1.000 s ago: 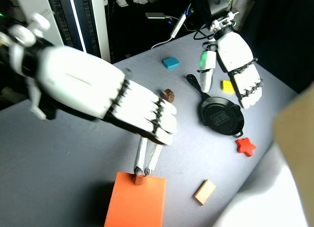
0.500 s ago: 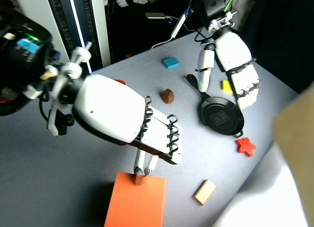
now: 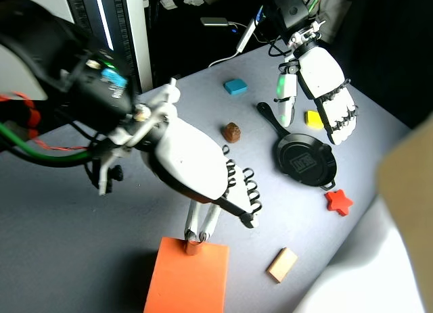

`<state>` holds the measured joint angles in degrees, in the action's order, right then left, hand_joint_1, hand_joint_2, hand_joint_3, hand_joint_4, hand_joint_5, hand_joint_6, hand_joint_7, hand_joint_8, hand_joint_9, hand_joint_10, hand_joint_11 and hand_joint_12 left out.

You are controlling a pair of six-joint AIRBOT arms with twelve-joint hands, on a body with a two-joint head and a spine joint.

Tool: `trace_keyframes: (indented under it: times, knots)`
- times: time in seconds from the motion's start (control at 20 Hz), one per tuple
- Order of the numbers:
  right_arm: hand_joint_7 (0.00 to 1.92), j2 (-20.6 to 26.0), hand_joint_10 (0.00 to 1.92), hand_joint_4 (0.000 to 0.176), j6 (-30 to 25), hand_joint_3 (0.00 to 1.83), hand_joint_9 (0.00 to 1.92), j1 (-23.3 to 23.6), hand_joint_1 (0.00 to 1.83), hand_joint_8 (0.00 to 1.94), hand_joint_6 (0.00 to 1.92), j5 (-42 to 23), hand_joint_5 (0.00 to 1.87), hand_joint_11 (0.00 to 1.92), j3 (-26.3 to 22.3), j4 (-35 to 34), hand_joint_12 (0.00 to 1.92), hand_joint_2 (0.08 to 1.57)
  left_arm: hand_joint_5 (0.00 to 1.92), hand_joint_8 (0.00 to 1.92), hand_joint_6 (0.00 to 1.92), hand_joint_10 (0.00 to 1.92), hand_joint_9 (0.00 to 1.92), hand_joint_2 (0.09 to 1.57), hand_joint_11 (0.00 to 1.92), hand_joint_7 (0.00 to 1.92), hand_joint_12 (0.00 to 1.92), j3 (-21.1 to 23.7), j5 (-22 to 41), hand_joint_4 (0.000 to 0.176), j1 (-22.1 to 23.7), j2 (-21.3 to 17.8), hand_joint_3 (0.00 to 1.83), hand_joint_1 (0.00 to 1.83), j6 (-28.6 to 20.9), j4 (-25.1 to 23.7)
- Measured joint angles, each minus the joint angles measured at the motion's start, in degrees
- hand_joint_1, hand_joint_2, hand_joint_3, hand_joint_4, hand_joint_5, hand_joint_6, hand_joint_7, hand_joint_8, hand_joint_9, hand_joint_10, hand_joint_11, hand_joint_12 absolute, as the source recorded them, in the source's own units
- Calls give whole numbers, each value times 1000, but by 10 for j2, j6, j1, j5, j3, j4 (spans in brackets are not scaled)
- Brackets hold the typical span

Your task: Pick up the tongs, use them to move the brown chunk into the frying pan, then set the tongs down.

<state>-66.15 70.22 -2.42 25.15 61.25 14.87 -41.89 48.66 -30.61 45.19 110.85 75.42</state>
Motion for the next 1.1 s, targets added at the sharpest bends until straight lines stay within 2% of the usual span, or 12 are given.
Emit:
trace_keyframes:
  times: [0.2,0.3,0.4,0.5,0.55,0.65,0.7,0.75,0.8,0.9,1.1]
  knots:
    - [22,-30,2,0,-12,11,27,-3,883,0,0,15,0,0,25,17,196,916,69,0,1,1,89,1255,0,91,324,0,-7,0,0,0,0,229,-4,0]
    - [28,-46,3,0,-12,7,35,-3,869,1,0,28,0,0,38,26,155,917,93,4,7,3,100,1243,0,109,365,0,-16,0,0,0,0,247,-6,0]
    - [28,-55,4,0,-14,0,44,-5,888,1,0,41,0,0,45,28,241,897,116,1,12,0,92,1224,0,106,321,0,-19,0,0,0,0,274,-6,2]
    - [23,-59,3,0,-15,0,45,-8,898,0,0,45,0,0,47,29,235,886,116,1,8,1,94,1222,0,103,349,-2,-20,0,-4,0,0,262,-7,5]
    - [30,-61,3,0,-15,0,48,-10,990,3,4,48,11,0,50,29,152,847,73,0,1,0,83,1228,0,89,295,-2,-20,0,-5,0,0,212,-7,5]
    - [24,-69,1,0,-19,0,44,-11,972,0,3,53,8,0,58,37,150,839,56,0,0,0,70,1229,0,78,245,-2,-21,0,-5,1,1,178,-6,5]
    - [25,-76,0,0,-50,0,35,-11,970,1,0,58,1,0,59,72,140,862,59,4,4,6,83,1230,0,93,259,-3,-18,0,-4,4,0,148,-6,5]
    - [31,-79,1,0,-59,0,39,-11,989,2,0,63,0,0,61,86,165,854,74,4,7,7,92,1232,0,105,289,-5,-17,0,-3,8,1,134,-6,5]
    - [28,-80,0,0,-61,0,36,-11,979,0,0,67,0,0,61,87,168,865,96,5,11,8,103,1231,0,120,327,-4,-17,0,-2,11,0,158,-7,7]
    - [25,-82,0,0,-64,0,37,-11,985,0,0,75,0,0,61,83,205,863,79,1,1,2,84,1234,0,101,247,-4,-12,0,-1,17,0,151,-17,5]
    - [31,-86,6,0,-71,6,26,-14,977,2,2,87,7,0,61,87,118,876,75,0,0,2,92,1242,0,107,253,-4,-10,0,2,24,2,120,-19,5]
